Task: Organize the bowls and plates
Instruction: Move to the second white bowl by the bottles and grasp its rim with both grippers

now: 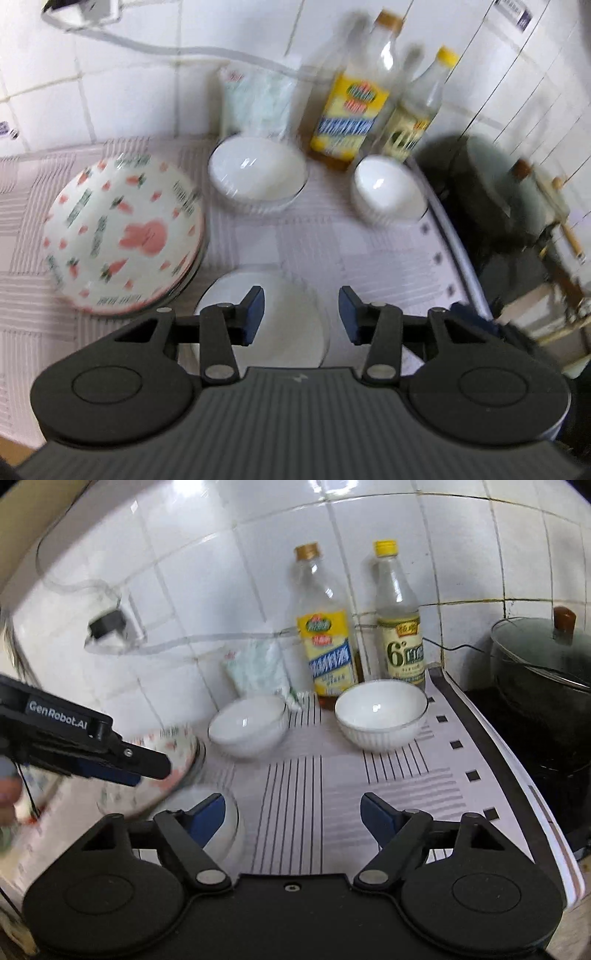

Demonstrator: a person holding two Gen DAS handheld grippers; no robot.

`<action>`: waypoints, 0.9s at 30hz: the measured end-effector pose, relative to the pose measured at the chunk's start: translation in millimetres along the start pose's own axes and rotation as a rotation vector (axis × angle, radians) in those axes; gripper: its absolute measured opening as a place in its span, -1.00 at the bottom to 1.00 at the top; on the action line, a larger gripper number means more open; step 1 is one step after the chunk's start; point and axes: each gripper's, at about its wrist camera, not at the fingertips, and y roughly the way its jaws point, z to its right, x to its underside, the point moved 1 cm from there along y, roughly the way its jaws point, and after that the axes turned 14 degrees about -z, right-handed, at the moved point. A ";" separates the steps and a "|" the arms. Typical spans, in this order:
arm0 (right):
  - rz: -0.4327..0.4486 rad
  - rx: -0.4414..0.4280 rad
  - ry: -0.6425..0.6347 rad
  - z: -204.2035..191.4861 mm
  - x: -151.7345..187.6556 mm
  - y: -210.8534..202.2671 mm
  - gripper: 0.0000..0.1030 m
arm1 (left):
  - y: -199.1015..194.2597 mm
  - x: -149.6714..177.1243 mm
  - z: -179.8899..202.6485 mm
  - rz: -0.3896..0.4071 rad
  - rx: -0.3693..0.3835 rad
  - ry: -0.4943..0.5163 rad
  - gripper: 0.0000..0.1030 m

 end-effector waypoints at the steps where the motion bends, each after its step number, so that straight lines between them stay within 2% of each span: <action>1: 0.005 -0.007 0.013 2.7 -4.6 1.1 0.50 | 0.6 -5.3 4.4 0.013 0.008 0.000 -0.16; 4: 0.015 0.008 0.054 13.2 -19.0 10.9 0.45 | 9.4 -21.5 17.1 0.034 0.020 0.016 -0.16; 8: 0.024 0.072 0.152 33.4 -39.0 33.0 0.40 | 36.6 -45.0 29.3 0.045 0.044 0.006 -0.16; 12: -0.008 -0.029 0.340 69.2 -52.8 57.6 0.33 | 63.0 -66.1 38.5 0.053 -0.022 0.027 -0.16; 16: -0.009 0.020 0.398 84.0 -58.5 78.7 0.31 | 86.9 -84.4 44.6 -0.002 0.014 0.035 -0.16; 19: 0.006 0.017 0.454 96.3 -61.4 90.5 0.28 | 104.6 -98.4 48.9 -0.033 0.031 0.019 -0.16; 22: 0.042 0.041 0.503 104.4 -63.5 98.0 0.11 | 120.0 -111.5 56.8 -0.107 0.041 0.032 -0.15; 24: 0.039 0.042 0.558 112.4 -66.5 106.4 -0.02 | 128.9 -118.3 63.5 -0.114 0.013 0.052 -0.15; 27: 0.029 0.057 0.576 118.5 -69.2 116.3 -0.35 | 141.7 -126.4 69.1 -0.111 -0.004 0.057 -0.15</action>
